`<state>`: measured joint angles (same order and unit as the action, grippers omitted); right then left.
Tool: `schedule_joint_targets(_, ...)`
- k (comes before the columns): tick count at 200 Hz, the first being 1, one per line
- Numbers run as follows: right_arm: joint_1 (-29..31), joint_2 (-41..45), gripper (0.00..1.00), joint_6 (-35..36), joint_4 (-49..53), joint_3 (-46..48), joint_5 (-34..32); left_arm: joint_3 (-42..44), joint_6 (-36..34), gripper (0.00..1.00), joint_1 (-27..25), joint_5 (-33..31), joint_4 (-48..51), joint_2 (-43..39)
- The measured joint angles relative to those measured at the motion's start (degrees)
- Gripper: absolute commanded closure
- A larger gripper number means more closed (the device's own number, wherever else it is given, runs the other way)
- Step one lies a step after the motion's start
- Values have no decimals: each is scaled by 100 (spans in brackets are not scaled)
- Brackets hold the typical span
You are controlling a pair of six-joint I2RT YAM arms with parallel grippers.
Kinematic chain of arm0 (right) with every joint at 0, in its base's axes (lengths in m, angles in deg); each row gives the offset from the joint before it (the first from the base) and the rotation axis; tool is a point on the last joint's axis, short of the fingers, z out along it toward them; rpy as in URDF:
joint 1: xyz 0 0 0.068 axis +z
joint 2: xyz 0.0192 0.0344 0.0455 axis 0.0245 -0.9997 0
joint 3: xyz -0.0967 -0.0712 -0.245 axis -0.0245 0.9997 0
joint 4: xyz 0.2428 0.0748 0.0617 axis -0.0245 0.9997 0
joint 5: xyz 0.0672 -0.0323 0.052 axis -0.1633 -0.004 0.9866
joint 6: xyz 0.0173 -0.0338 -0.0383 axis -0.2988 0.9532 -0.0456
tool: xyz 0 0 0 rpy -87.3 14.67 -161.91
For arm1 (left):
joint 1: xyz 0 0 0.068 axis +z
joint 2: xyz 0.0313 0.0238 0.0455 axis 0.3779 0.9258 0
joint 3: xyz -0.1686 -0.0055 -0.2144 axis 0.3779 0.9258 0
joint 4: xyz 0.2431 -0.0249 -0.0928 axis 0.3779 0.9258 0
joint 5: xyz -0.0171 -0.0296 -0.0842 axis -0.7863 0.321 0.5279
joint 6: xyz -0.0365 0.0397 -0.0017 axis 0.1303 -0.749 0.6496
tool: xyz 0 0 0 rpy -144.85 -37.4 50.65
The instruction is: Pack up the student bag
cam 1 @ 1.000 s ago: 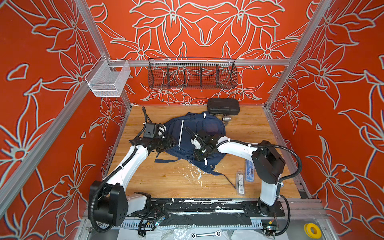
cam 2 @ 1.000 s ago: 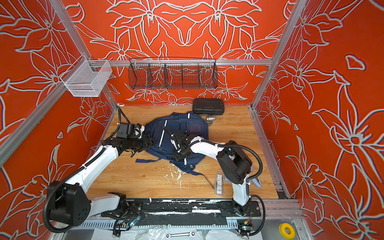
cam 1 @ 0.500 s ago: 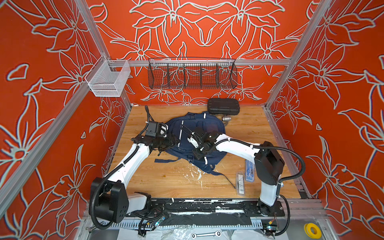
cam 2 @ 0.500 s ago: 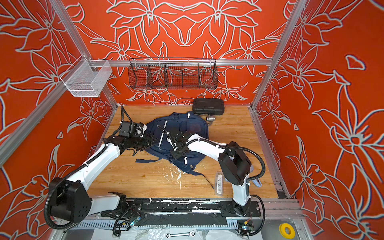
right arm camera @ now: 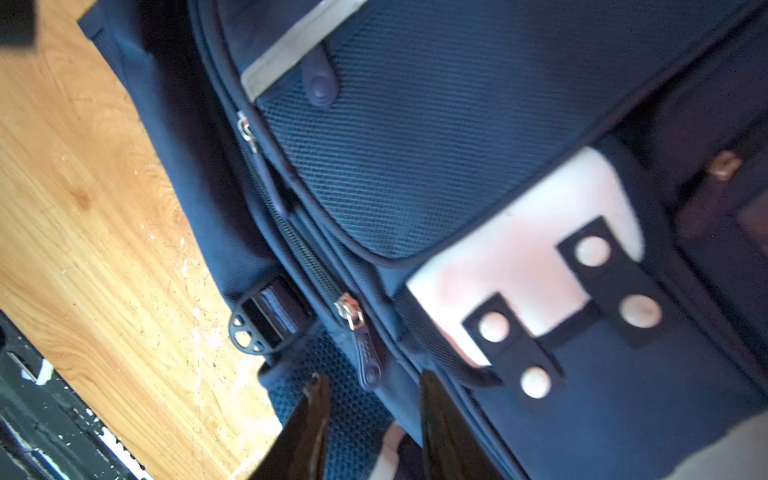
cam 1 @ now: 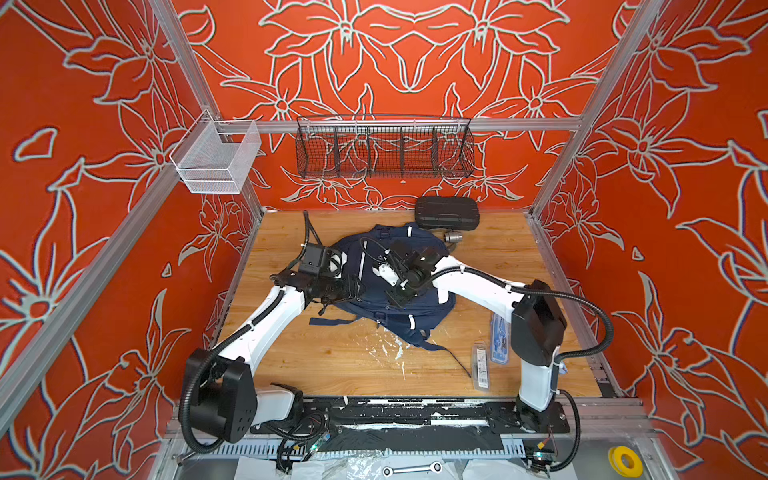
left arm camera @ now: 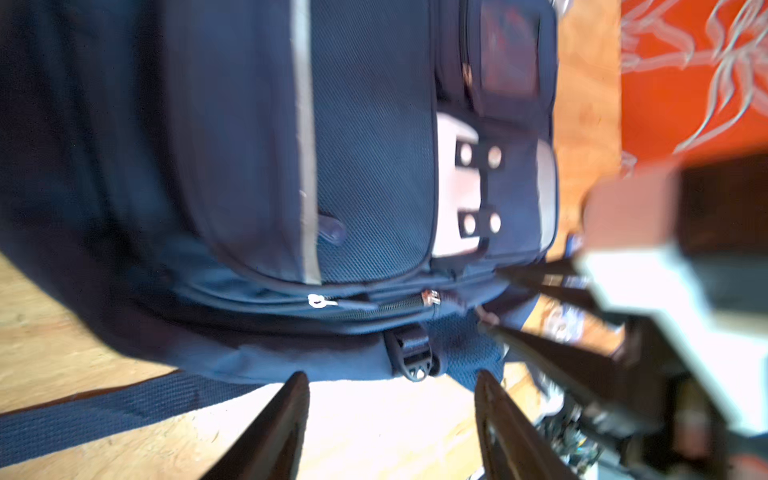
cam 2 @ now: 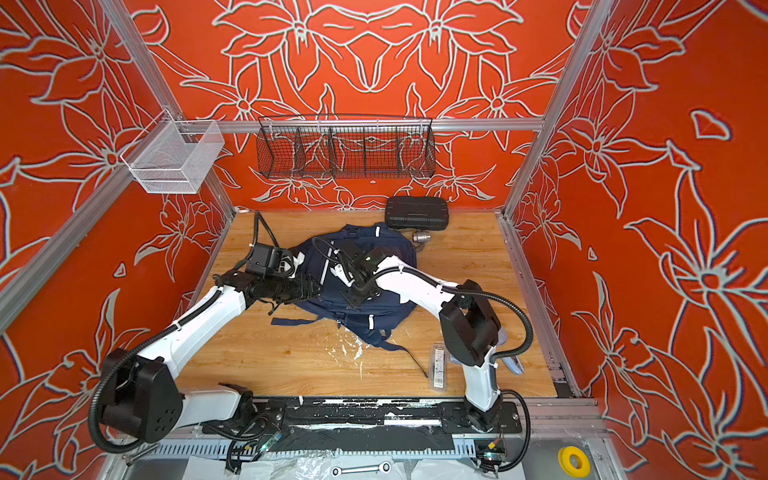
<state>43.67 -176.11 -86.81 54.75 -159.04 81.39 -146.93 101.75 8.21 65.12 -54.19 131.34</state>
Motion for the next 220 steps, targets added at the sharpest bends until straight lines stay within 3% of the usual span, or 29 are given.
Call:
schedule_joint_targets(72, -1141, 1554, 53, -837, -750, 1475, 129, -1565, -1762, 40, -1123, -601, 1038, 1550)
schedule_joint_targets(129, -1471, 2286, 52, -1119, -920, 2256, -37, -2802, -2981, 53, -1731, -960, 1663, 2673)
schedule_joint_targets(179, -1589, 2470, 52, -1169, -960, 2487, -118, -3641, -3316, 56, -2061, -1137, 2267, 3816)
schedule_joint_targets(220, -1635, 2553, 52, -1180, -1008, 2610, -118, -3770, -3397, 52, -2046, -1257, 2538, 3998)
